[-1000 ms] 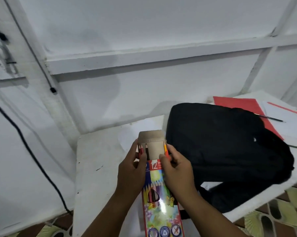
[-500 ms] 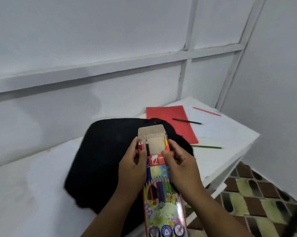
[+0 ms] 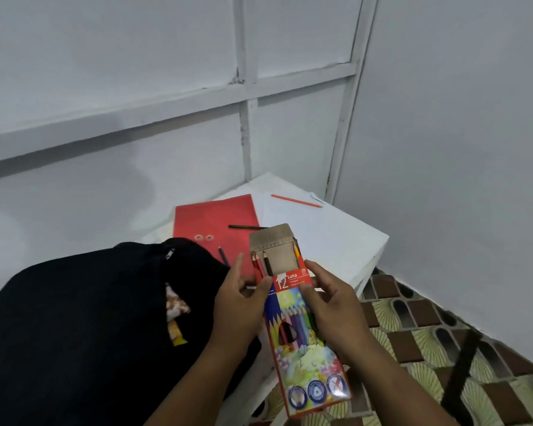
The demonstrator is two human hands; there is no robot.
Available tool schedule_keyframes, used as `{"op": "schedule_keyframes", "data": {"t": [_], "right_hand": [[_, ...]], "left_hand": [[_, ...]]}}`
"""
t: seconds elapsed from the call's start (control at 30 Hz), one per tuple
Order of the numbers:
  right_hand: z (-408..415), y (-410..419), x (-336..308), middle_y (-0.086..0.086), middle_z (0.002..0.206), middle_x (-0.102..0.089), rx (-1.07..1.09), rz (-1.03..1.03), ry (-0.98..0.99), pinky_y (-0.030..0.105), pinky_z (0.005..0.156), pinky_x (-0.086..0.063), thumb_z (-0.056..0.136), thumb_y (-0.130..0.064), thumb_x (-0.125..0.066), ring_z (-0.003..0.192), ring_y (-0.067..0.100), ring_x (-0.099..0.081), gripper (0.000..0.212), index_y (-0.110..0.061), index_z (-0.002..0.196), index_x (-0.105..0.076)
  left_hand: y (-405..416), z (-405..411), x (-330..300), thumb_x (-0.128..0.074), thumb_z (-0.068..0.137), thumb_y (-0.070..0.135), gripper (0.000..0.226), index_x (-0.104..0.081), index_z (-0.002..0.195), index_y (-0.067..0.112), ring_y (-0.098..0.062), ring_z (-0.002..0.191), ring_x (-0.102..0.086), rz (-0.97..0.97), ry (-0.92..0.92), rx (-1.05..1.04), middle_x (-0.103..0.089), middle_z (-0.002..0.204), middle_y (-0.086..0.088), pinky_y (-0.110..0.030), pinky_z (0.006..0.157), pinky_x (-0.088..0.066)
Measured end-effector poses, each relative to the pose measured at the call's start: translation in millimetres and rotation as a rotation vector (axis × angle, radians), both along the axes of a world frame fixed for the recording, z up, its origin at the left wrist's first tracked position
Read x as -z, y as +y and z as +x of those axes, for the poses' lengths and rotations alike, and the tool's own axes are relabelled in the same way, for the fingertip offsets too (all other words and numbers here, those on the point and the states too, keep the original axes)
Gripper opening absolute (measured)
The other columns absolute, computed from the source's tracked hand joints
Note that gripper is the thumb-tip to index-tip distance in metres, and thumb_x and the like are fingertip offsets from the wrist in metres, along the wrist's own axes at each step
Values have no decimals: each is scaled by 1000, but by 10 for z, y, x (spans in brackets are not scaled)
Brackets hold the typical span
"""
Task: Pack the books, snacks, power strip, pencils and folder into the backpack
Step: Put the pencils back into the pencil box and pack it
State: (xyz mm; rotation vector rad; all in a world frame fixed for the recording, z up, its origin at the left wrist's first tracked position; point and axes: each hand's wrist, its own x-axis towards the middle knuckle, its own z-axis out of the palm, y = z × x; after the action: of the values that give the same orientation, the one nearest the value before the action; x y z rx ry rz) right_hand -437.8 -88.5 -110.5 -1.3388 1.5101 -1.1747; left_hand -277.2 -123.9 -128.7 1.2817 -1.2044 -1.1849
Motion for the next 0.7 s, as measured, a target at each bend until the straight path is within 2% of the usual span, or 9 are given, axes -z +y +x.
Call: {"op": "schedule_keyframes", "data": {"t": [0.07, 0.13, 0.2, 0.27, 0.37, 0.43, 0.5, 0.63, 0.7], "right_hand": [[-128, -175, 42, -23, 99, -67, 25, 26, 13, 11, 61, -53, 100, -27, -55, 83, -5, -69, 32, -48, 123, -49], [-236, -320, 62, -24, 93, -68, 38, 46, 22, 14, 61, -55, 101, -24, -55, 82, -2, -70, 31, -51, 116, -51], [-328, -466, 86, -24, 89, -69, 48, 58, 31, 21, 66, -59, 101, -23, -55, 82, 1, -71, 33, -54, 111, -51], [-432, -606, 153, -21, 96, -68, 66, 81, 44, 28, 72, -61, 101, -25, -56, 86, 4, -72, 30, -50, 118, -51], [-591, -824, 271, -19, 100, -67, 70, 116, 63, 20, 65, -59, 101, -28, -56, 85, 2, -71, 31, -47, 124, -49], [-716, -1001, 352, -17, 103, -68, 47, 132, 93, 16, 63, -57, 101, -29, -56, 85, 2, -71, 32, -43, 129, -50], [-859, -1218, 443, -16, 108, -67, 22, 133, 138, 20, 68, -59, 100, -30, -56, 87, 4, -71, 35, -39, 134, -52], [-1170, -1682, 636, -17, 106, -66, -34, 112, 191, 23, 72, -59, 99, -29, -59, 85, 5, -70, 33, -39, 130, -57], [-1337, -1894, 715, -15, 105, -67, -91, 107, 232, 23, 72, -59, 98, -29, -60, 83, 6, -69, 31, -40, 127, -57]], "left_hand": [[-184, -93, 79, -67, 94, 18, 66, -37, 151, 26, -5, 94, -65, 16, -14, 31, -62, 112, 4, -14, 61, -55], [-355, -187, 144, -68, 92, 21, 62, -42, 149, 23, -6, 101, -62, 44, -57, 65, -62, 118, 2, -13, 61, -55], [-512, -275, 178, -69, 92, 23, 62, -43, 148, 22, -7, 102, -61, 57, -97, 107, -60, 119, 5, -16, 64, -57], [-651, -355, 214, -69, 92, 23, 63, -42, 148, 22, -10, 103, -62, 75, -125, 139, -59, 117, 6, -19, 65, -59], [-837, -473, 282, -69, 92, 20, 60, -43, 147, 23, -8, 93, -64, 84, -180, 161, -60, 107, 12, -16, 60, -56], [-971, -571, 343, -70, 92, 19, 62, -43, 147, 23, -10, 92, -66, 98, -192, 149, -61, 106, 11, -24, 64, -60], [-1108, -695, 401, -71, 91, 18, 60, -45, 145, 26, -12, 91, -68, 103, -199, 129, -63, 107, 9, -28, 64, -62], [-1395, -974, 492, -74, 88, 18, 58, -50, 138, 36, -6, 77, -65, 45, -300, 47, -66, 97, 14, -17, 61, -54], [-1522, -1136, 528, -75, 85, 20, 60, -47, 129, 49, 0, 80, -61, -2, -397, 4, -65, 91, 20, -10, 64, -45]]}}
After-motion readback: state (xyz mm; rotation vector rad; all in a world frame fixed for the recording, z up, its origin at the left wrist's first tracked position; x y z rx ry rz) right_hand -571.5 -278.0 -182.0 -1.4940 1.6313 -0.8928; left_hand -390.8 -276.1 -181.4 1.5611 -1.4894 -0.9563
